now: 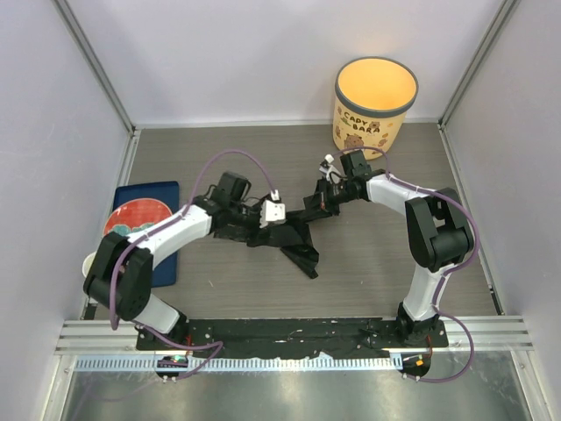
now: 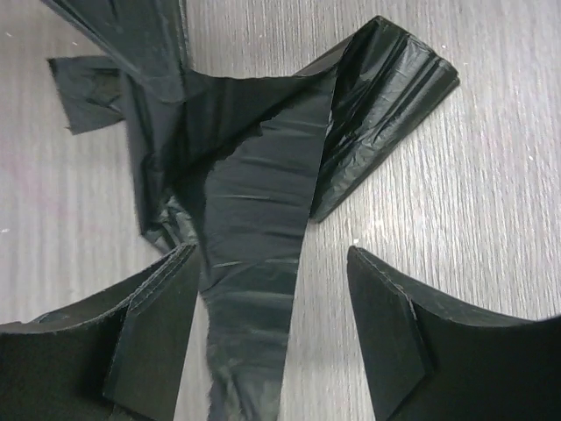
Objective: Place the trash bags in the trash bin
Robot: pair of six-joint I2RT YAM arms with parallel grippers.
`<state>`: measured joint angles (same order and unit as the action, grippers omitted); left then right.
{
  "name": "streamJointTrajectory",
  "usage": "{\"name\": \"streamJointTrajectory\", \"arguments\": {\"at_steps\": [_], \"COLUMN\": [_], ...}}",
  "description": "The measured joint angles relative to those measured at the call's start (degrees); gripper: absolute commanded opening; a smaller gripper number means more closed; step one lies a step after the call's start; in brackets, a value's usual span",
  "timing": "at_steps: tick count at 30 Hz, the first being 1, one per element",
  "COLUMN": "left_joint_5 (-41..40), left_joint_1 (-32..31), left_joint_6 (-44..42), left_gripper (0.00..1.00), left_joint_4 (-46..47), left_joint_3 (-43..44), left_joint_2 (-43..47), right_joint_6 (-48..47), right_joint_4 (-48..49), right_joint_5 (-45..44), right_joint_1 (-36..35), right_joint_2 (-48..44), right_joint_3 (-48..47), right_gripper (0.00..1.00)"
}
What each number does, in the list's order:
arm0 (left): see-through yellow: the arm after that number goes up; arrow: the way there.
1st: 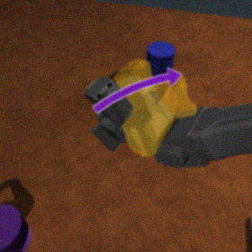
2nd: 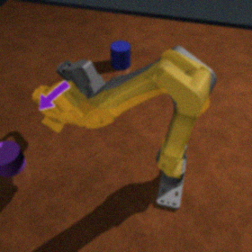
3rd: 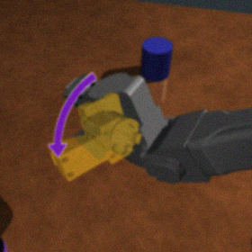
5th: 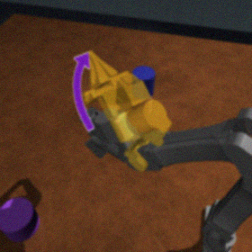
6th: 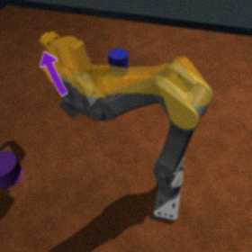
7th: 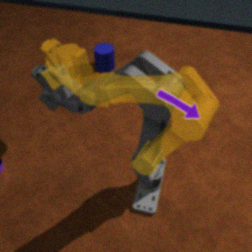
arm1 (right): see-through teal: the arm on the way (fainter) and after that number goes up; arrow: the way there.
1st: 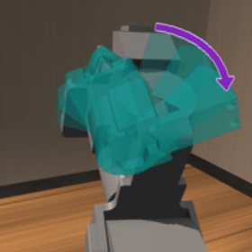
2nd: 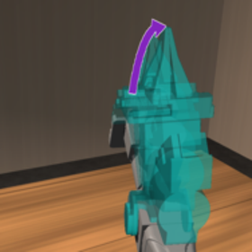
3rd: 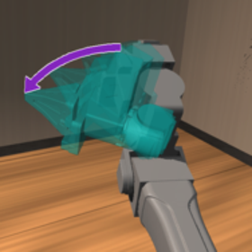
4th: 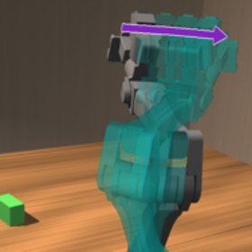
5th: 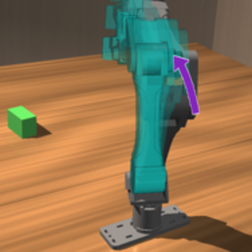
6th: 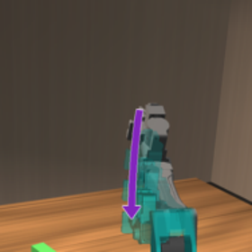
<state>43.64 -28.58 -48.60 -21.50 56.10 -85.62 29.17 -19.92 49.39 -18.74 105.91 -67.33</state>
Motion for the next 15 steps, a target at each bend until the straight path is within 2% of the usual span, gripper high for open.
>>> {"name": "streamJointTrajectory", "arguments": {"at_steps": [5,15], "left_joint_5": [-5.4,-12.2], "left_joint_1": [-4.9,-10.1], "left_joint_6": [5.7,9.1], "left_gripper": [0.72,0.75], "left_joint_4": [9.6,22.0], "left_joint_3": [-2.5,-5.4], "left_joint_2": [-4.2,-5.9], "right_joint_6": [2.6,10.0], "right_joint_4": [2.6,10.3], "right_joint_5": [2.1,5.7], "right_joint_1": [0.1,0.2], "right_joint_2": [0.0,-0.1], "right_joint_3": [0.5,3.1], "right_gripper": [0.01,0.01]}}
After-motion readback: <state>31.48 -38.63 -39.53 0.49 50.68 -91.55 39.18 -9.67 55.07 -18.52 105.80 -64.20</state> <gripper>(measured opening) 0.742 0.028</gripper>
